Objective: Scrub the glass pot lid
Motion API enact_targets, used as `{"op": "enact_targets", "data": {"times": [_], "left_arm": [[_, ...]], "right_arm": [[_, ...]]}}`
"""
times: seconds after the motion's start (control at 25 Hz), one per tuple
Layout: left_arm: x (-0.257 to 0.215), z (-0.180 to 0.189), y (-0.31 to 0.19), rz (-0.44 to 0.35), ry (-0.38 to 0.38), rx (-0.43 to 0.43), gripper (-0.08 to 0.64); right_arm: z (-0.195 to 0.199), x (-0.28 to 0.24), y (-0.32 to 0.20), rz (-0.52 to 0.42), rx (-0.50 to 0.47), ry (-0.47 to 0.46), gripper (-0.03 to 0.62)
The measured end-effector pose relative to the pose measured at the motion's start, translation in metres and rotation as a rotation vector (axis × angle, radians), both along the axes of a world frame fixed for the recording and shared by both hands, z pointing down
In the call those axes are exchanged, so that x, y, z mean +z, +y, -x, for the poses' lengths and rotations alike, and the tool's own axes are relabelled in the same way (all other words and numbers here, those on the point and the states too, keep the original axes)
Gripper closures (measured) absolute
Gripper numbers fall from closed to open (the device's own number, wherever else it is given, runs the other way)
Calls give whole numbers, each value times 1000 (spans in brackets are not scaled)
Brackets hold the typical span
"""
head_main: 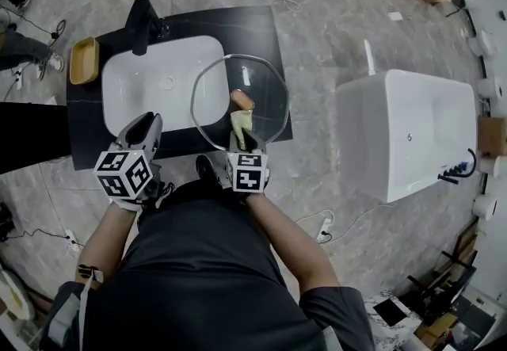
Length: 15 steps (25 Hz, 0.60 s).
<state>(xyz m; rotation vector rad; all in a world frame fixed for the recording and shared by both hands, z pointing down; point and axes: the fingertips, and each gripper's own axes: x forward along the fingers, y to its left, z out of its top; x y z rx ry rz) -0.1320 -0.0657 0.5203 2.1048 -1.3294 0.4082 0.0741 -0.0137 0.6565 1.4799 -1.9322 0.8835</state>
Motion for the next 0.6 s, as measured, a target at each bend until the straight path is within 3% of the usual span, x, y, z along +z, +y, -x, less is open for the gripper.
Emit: {"op": "enact_targets", "data": {"times": [0.28,0.6], "left_arm": [[0,39,8,2,2,-91,489],[-5,73,26,-3,-2,-190,489]], "right_arm": [[22,-2,-15,18,109,-120,528],[61,-5,-36,28,104,-197,528]]}}
